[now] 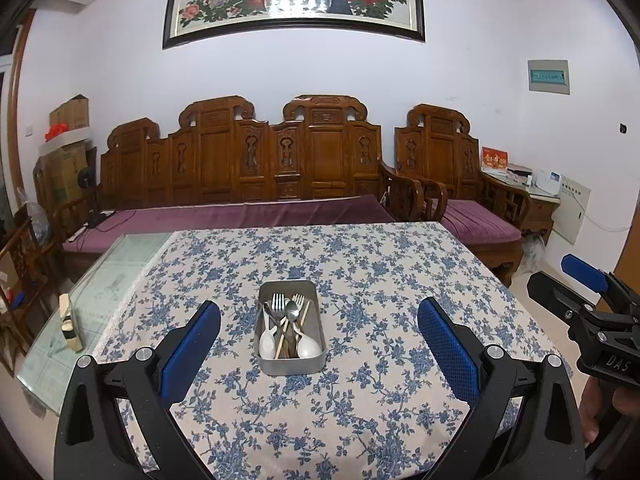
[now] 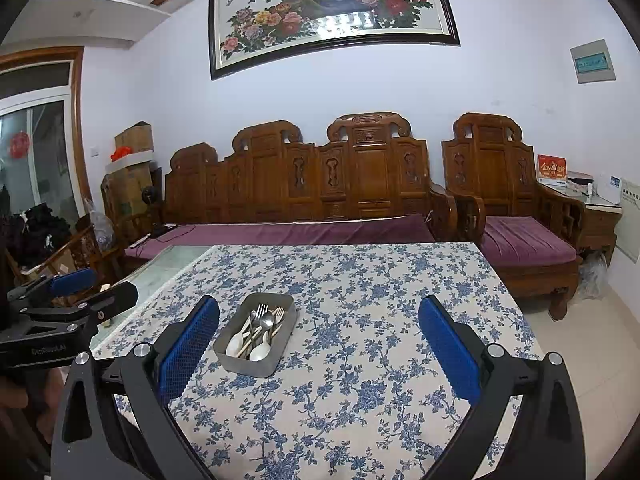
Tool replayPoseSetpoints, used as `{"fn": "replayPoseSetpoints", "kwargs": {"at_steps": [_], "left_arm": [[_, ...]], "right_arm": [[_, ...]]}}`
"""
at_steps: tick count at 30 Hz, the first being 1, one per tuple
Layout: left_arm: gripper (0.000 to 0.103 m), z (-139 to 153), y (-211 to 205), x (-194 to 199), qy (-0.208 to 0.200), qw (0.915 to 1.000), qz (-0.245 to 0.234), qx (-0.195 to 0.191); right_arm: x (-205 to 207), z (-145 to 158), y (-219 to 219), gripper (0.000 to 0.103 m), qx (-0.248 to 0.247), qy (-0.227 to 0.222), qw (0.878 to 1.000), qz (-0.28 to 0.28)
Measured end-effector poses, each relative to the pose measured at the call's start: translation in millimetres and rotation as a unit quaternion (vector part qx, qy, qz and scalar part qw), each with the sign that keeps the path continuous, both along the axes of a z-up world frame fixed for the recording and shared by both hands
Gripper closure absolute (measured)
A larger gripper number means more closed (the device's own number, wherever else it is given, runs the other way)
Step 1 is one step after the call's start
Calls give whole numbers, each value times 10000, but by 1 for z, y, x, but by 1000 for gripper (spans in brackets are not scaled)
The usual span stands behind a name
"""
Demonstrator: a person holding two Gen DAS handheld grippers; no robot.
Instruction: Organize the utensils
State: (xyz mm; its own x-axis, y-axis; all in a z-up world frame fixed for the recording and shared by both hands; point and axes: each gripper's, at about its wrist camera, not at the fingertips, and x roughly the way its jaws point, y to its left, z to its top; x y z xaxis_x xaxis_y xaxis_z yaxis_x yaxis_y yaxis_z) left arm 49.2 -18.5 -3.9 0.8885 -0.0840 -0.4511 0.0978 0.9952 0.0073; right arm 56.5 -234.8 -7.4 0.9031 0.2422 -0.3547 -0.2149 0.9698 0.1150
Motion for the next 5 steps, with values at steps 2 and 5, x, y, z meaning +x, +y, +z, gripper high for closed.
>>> {"fn": "replayPoseSetpoints", "kwargs": {"at_steps": [2,5], "left_arm": [[8,0,-1,0,-1,10000,-3,2],[8,-1,0,0,4,10000,-12,0]], "right_arm": [[0,0,0,3,0,-3,10000,0],[-1,0,1,3,-2,-1,10000,0]]}}
